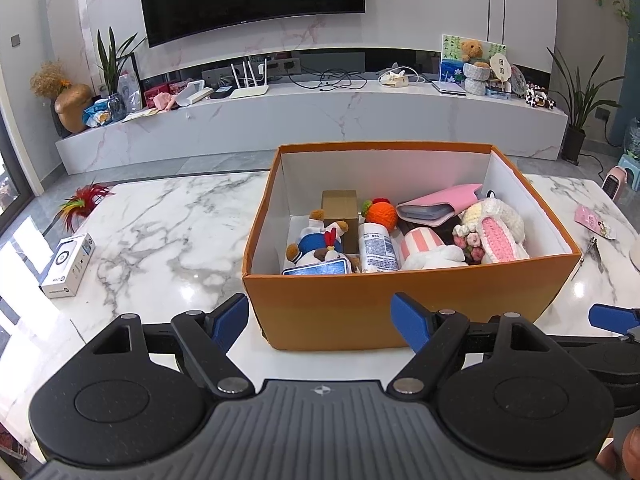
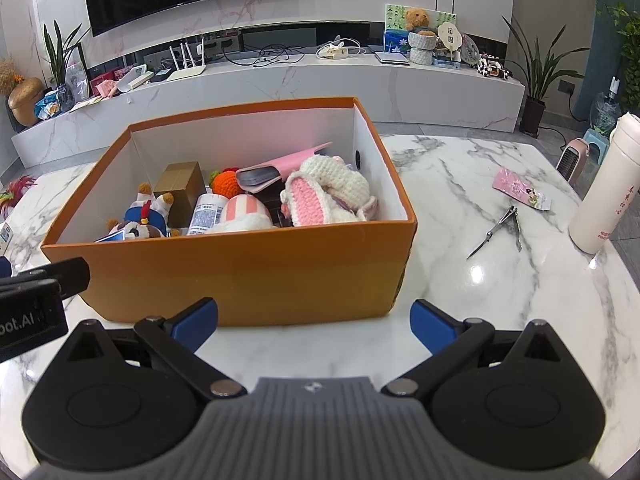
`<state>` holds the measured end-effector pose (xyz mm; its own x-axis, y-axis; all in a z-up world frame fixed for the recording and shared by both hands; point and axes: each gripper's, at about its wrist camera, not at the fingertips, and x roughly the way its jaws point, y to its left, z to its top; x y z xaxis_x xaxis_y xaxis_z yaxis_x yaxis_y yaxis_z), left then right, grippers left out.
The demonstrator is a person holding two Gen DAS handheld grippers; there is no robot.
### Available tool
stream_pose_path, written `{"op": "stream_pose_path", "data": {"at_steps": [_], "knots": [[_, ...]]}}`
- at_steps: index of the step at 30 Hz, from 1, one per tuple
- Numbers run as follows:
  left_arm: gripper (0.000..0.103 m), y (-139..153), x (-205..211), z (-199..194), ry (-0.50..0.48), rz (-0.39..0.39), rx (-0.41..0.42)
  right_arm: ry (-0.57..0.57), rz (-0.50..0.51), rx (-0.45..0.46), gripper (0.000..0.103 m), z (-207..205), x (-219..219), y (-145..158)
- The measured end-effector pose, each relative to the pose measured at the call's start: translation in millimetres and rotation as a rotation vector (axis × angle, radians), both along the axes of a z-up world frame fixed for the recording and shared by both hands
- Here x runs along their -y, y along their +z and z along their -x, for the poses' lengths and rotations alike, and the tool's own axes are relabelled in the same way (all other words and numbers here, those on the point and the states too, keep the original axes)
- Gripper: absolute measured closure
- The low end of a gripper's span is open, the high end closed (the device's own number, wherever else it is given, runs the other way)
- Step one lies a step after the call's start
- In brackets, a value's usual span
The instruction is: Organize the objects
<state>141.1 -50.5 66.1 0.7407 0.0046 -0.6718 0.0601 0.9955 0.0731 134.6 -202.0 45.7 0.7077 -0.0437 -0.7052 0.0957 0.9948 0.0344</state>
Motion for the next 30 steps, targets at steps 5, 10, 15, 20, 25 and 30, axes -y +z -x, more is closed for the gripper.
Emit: {"op": "stream_pose_path", "data": {"at_steps": [5, 10, 15, 20, 25, 30], "knots": [[0.01, -0.4, -0.4, -0.5, -0.001, 0.001, -0.001, 0.002, 0.0, 0.001, 0.001, -0.3, 0.7, 0.7], [0.01, -0.5, -0.4, -0.5, -0.001, 0.002, -0.003, 0.004, 0.002, 0.002, 0.001, -0.3, 0.7, 0.8], [0.01, -0.8, 0.8, 0.1, -0.005, -0.002, -0.005, 0.002, 0.002, 0.001, 0.001, -0.1, 0.3, 0.7], [0.01, -0.8, 0.8, 0.1, -0.005, 0.0, -0.006, 0.002, 0.002, 0.001, 0.001, 0.2, 0.2, 0.7], [0.01, -0.8, 0.9, 0.1, -0.005, 0.0, -0.006, 0.002, 0.001, 0.001, 0.001, 0.2, 0.2, 0.6], [0.01, -1.5, 1.1, 0.0, -0.011, 0.0, -0.008, 0.002, 0.002, 0.001, 0.001, 0.0, 0.1, 0.6]]}}
